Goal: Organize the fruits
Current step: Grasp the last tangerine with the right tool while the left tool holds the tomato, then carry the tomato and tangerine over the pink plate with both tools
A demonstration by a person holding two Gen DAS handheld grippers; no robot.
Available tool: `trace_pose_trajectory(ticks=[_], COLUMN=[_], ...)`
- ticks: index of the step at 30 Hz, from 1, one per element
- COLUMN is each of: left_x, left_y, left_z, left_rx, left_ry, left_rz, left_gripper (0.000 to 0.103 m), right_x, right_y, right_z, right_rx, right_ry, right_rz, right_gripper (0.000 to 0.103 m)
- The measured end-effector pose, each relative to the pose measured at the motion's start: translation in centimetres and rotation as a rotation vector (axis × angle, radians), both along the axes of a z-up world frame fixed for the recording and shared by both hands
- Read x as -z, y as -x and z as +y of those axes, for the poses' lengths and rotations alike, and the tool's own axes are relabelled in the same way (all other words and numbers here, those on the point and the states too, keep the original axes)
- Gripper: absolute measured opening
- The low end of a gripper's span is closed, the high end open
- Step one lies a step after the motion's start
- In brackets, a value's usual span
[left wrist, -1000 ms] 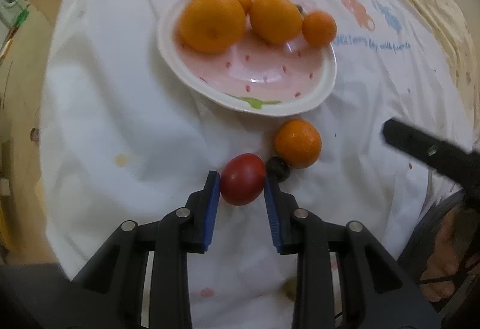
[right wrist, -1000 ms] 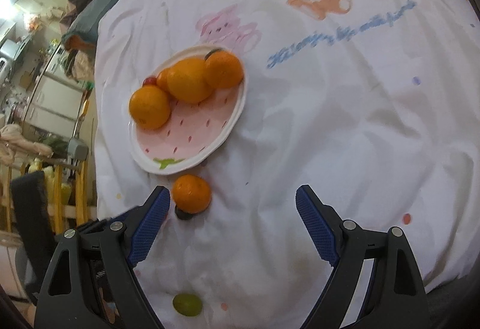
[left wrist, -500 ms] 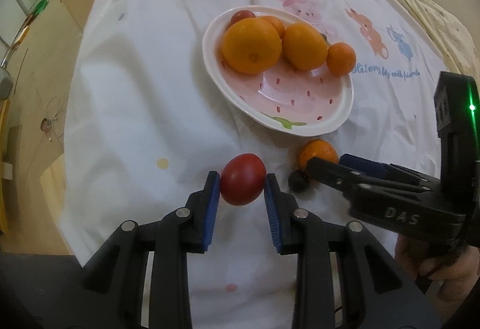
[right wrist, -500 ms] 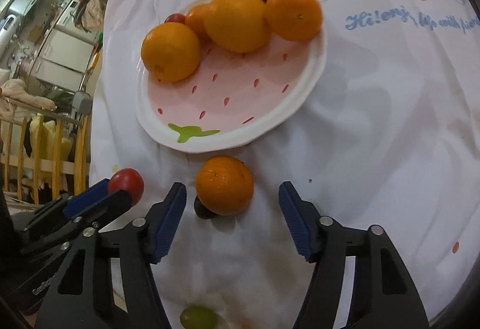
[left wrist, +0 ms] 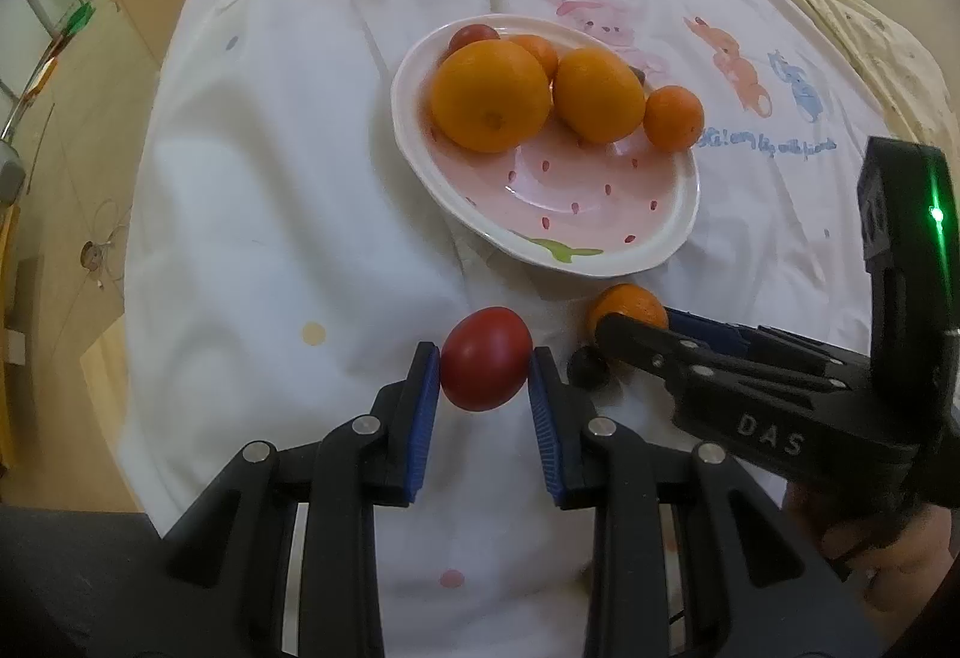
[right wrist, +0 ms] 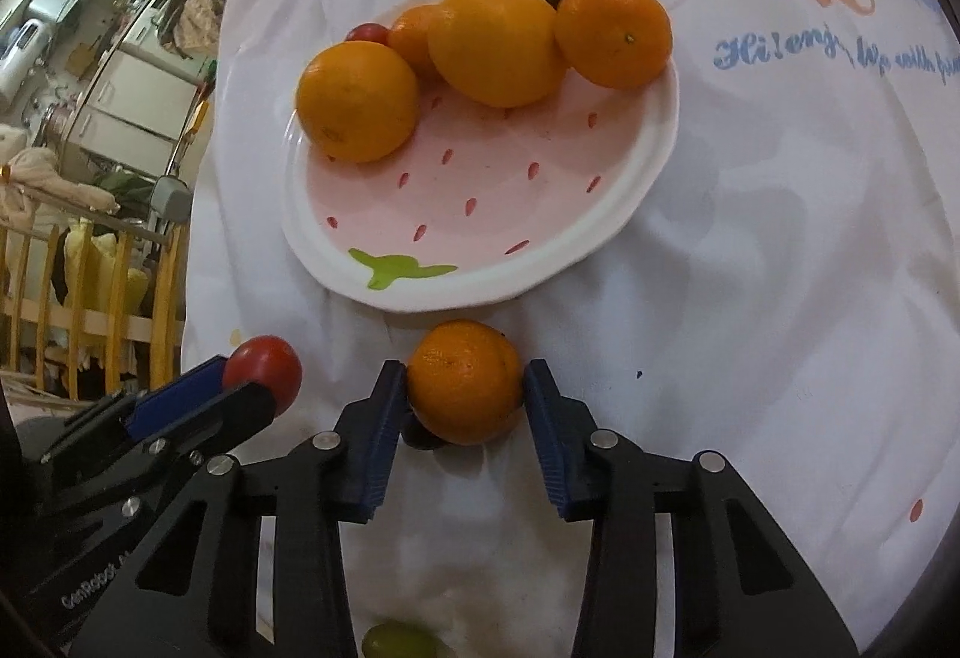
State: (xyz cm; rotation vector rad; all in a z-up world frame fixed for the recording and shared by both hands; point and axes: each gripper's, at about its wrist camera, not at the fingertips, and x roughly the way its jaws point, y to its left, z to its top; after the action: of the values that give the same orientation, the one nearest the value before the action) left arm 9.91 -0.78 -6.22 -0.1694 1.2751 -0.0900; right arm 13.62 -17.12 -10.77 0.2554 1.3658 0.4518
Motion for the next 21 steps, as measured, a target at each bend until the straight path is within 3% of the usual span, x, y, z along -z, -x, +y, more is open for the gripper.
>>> trace_pose_trajectory(ticks=[13,21], left_x=[-0.1,-1.5], left_y=[0.2,0.9], left_z=[1.7,2.0], left_rx=[-0.032,-0.032], left_ry=[-0.055,-0.047], left_rz=[-0.053,-0.134], left_gripper=[0.026,0.026], right_x=[-1.4,-4.1], right_y=[1.3,2.4], right_z=[-3.5,-5.7], right_rx=[0.081,0.135], right_ry=[-0.070,-0.098], right_rz=[-0.005,-0.050], right_gripper=[0.041,0.041])
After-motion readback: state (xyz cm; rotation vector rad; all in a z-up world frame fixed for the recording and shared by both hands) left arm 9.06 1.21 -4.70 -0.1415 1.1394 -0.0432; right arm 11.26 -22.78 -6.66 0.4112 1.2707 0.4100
